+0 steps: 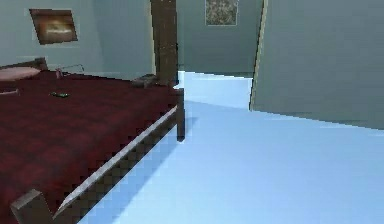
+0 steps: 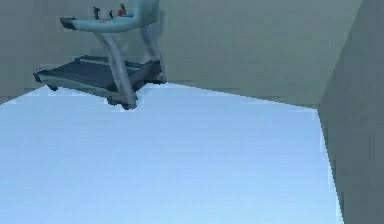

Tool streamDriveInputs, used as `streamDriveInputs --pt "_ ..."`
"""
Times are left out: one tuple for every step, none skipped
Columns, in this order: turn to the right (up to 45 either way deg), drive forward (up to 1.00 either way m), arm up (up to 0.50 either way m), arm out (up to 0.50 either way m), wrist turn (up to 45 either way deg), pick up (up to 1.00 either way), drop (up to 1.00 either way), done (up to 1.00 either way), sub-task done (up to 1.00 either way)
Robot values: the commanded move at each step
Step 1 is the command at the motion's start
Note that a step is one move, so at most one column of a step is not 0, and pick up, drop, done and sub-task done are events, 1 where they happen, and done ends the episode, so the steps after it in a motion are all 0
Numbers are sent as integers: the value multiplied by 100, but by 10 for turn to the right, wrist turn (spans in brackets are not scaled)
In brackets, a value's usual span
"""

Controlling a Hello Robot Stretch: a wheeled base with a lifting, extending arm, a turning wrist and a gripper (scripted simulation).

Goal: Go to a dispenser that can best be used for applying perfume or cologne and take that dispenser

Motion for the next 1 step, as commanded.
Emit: streamDriveInputs --pt "90 0 0 0 0 0 0 0 0"
